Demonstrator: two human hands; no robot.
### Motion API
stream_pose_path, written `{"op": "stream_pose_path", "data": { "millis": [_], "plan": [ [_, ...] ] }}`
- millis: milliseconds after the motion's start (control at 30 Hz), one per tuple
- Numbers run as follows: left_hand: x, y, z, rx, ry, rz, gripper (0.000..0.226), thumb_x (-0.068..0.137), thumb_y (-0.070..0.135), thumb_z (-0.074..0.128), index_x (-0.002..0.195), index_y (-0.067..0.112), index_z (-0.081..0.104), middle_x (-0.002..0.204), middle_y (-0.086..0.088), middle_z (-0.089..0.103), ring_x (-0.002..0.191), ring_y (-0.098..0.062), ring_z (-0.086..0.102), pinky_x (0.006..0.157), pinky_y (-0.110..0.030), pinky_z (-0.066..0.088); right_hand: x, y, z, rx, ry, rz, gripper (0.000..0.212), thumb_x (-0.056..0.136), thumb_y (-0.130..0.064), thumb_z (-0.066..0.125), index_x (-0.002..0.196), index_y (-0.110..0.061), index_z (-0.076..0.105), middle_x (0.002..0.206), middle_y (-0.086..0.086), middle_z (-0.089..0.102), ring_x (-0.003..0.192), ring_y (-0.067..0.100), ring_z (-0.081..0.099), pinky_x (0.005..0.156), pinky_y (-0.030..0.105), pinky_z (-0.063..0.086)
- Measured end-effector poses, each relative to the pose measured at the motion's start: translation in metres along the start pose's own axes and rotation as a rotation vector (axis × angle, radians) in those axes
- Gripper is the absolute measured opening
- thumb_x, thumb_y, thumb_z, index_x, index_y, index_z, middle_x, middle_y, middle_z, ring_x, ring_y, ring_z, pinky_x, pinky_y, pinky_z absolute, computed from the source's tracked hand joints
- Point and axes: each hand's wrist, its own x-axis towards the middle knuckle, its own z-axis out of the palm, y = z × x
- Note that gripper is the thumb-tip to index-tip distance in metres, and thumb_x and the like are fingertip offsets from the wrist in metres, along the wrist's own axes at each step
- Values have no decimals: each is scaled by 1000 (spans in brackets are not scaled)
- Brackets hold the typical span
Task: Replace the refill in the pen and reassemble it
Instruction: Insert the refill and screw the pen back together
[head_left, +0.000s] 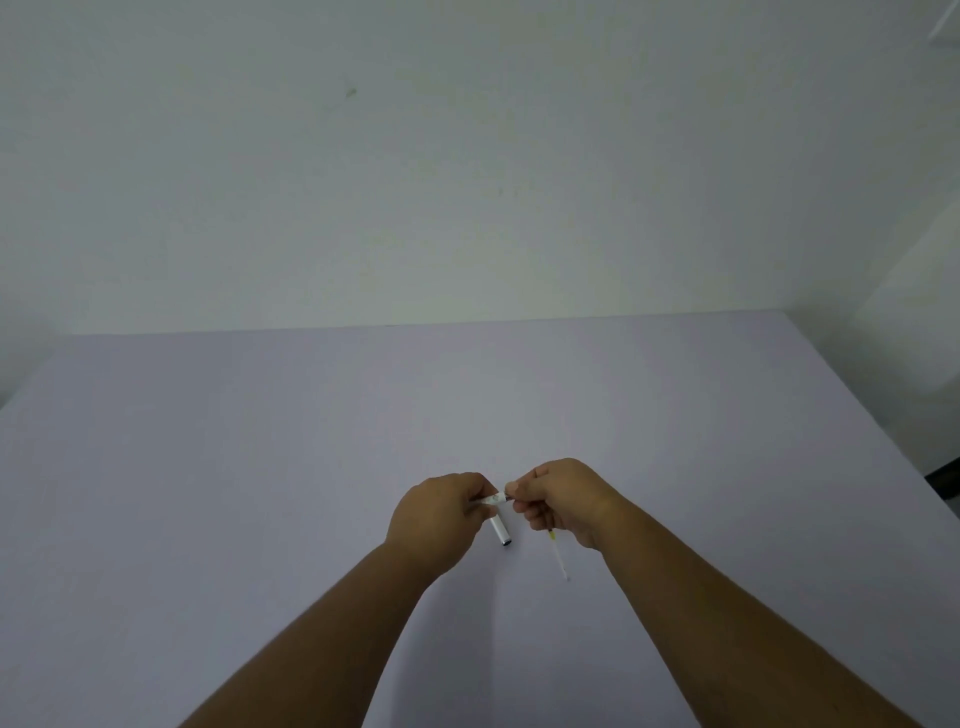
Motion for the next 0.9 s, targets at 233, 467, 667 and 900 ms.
{"op": "stream_pose_path", "data": {
  "millis": [233,467,667,900],
  "plan": [
    [5,-16,8,-268,0,-214,19,88,27,56,103,22,66,75,7,61,59,-4,50,54,-18,37,27,18,2,22,228,-33,18,87,-25,61,87,-8,67,78,7,67,59,14,57,64,28,55],
    [11,-29,15,-845,-61,-571,17,90,28,54,95,20,69,88,-1,64,72,-15,61,71,-27,52,56,48,35,-598,270,-55,13,81,-27,65,75,-20,56,80,0,62,73,18,59,66,29,48],
    [12,-37,19,-1032,-96,-656,11,87,18,63,89,13,73,81,-6,69,67,-18,64,64,-26,57,69,65,54,-727,325,-109,26,81,-28,68,96,-10,55,96,8,62,90,27,59,67,30,41],
    [10,-39,19,-982,-162,-631,9,85,18,66,87,12,73,79,-5,70,65,-15,65,57,-20,55,74,48,45,-355,408,-77,23,89,-29,55,94,-8,64,87,6,69,81,24,65,75,34,53]
  ]
}}
